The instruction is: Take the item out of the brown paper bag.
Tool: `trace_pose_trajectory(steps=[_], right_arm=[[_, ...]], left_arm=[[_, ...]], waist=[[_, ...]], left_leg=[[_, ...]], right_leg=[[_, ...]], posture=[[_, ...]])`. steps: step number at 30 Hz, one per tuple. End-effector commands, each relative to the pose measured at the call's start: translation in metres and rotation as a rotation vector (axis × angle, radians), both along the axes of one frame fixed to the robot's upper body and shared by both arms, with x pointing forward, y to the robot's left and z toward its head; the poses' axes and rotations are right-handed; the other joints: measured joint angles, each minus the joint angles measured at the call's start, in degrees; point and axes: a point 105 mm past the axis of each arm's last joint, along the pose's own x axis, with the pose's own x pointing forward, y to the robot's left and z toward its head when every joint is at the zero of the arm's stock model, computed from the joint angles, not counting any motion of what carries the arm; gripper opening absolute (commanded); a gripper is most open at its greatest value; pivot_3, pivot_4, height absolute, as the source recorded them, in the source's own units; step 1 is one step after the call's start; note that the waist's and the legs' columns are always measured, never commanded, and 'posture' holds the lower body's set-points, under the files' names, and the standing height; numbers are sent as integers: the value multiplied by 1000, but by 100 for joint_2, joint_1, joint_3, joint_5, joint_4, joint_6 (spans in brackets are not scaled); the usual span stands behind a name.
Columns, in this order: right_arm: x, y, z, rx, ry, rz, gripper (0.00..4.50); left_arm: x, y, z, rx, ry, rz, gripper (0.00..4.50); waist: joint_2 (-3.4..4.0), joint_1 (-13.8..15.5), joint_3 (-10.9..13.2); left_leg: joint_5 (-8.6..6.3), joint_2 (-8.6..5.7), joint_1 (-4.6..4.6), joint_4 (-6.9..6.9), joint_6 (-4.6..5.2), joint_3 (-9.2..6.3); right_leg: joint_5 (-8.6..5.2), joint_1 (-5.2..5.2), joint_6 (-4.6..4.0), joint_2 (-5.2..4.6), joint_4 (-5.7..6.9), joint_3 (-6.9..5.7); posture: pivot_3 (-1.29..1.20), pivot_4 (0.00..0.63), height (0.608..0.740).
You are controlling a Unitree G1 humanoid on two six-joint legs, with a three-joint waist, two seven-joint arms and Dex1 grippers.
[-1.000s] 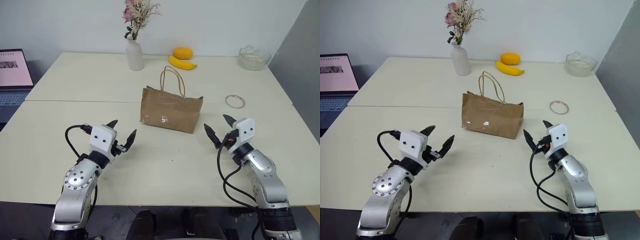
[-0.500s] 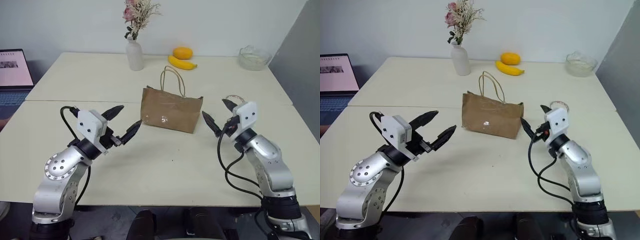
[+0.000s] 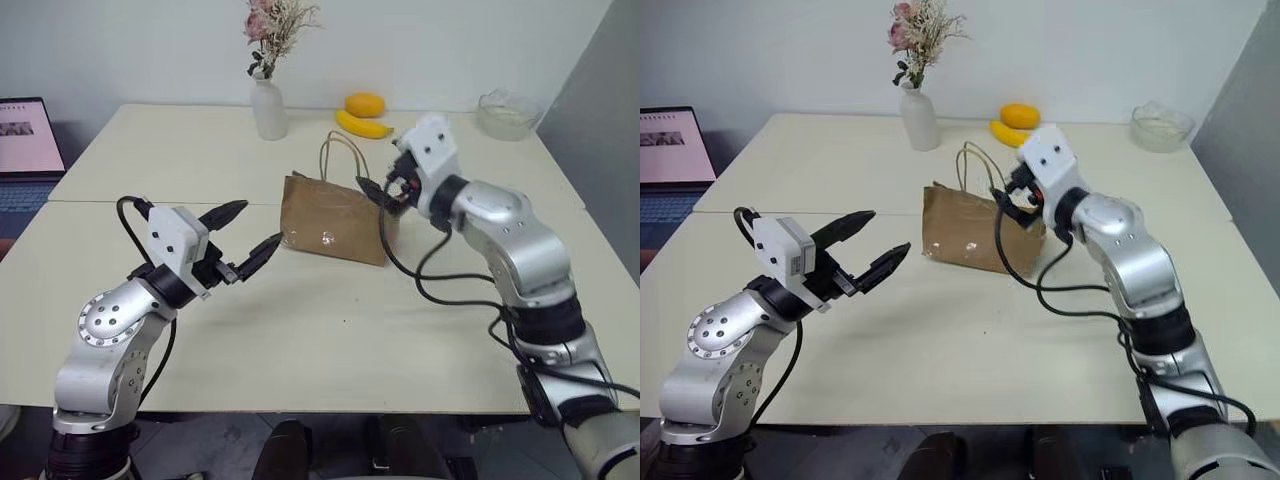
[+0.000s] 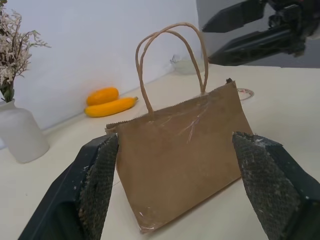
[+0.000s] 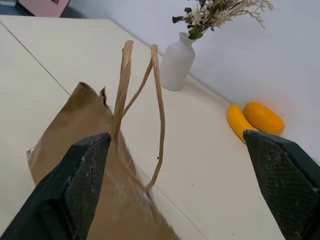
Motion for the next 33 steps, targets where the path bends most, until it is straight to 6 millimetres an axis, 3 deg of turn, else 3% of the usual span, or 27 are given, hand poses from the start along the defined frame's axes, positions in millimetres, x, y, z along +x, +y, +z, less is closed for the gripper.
trace_pose_trajectory(steps=[1, 9, 10, 14, 22, 33], right_arm=[[12, 9, 18, -9, -7, 2, 4432], [22, 33, 36, -58, 47, 90, 4432], [23, 34, 37, -70, 56, 100, 4271], [24, 38, 40, -110, 83, 145, 3123], [28, 47, 41, -160, 108, 203, 117], [30, 74, 81, -65, -1, 256, 37]], left_arm=[[-4, -5, 7, 0, -43, -7, 3785], [-5, -6, 6, 1, -44, 1, 3785], [-5, -6, 5, 2, -44, 3, 3796], [-6, -5, 4, 5, -44, 8, 3796], [-8, -3, -3, 20, -30, 18, 3796], [-13, 6, -12, 27, -1, 59, 3796]], waist=[[0, 1, 0], [0, 0, 0], [0, 0, 0], [0, -1, 0], [0, -2, 0], [2, -12, 1]], left_leg=[[0, -1, -3, 0, 0, 3], [0, 0, -13, -3, 1, 6], [0, 0, -13, -4, 1, 9], [0, 1, -13, -3, 1, 18], [-1, 3, -15, -4, 1, 28], [-1, 9, -15, -6, 1, 64]], right_leg=[[10, -4, -17, 0, 2, 2], [16, -17, -26, -2, 3, 1], [16, -20, -26, -2, 5, 1], [16, -27, -27, -2, 9, 1], [17, -32, -27, -1, 11, 6], [18, -41, -30, 0, 15, 36]], posture=[[0, 150, 740], [0, 150, 740], [0, 150, 740], [0, 150, 740], [0, 150, 740], [0, 150, 740]])
